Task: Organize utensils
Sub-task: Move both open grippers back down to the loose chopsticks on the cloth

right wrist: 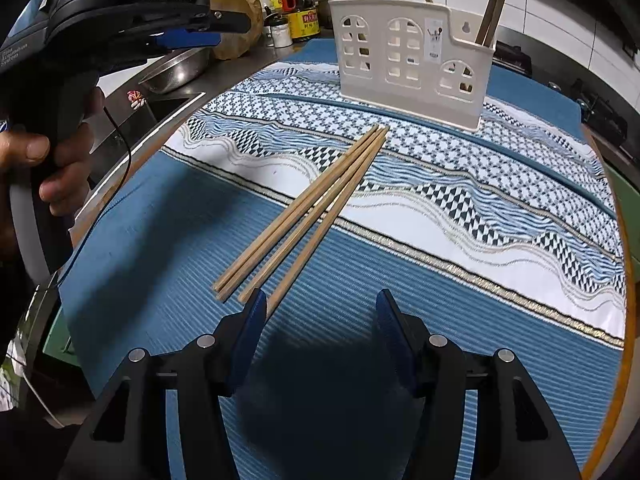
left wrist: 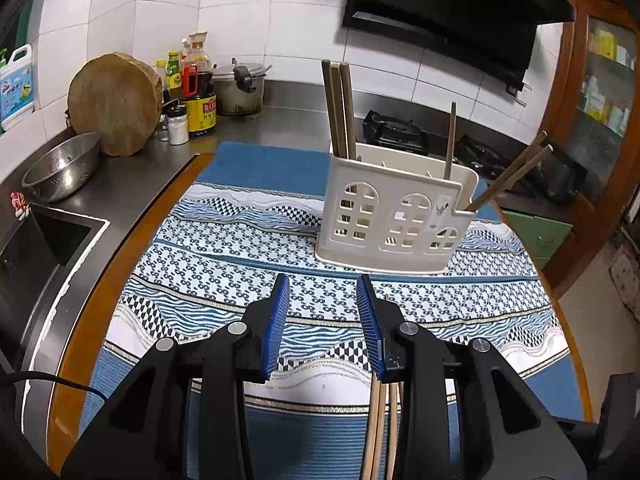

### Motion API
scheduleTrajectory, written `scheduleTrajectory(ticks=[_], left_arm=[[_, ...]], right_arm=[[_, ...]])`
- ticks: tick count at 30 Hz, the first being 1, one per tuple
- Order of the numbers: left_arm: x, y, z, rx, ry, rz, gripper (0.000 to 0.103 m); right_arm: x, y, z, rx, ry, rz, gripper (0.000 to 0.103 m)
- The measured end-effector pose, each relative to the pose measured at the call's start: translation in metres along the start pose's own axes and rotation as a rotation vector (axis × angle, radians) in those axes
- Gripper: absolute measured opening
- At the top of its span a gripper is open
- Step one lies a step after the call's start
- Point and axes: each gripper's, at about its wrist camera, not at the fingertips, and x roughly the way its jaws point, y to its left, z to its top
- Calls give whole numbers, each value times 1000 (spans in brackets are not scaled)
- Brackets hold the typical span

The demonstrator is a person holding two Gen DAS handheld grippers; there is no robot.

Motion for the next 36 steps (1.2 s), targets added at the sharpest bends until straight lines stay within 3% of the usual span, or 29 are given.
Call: scheduleTrajectory(ticks=[8, 15, 23, 36], left_arm=[[5, 0, -15, 23, 44, 0, 35], [10, 1, -30, 34, 93, 0, 35], [14, -4, -44, 60, 137, -17, 35], [20, -11, -77, 135, 239, -74, 35]], right_arm=[[12, 12, -9, -16, 25, 33, 46], [26, 34, -18, -83, 44, 45, 44], [33, 35, -21, -110, 48, -23, 18], [29, 4, -18, -5, 37, -111, 10]])
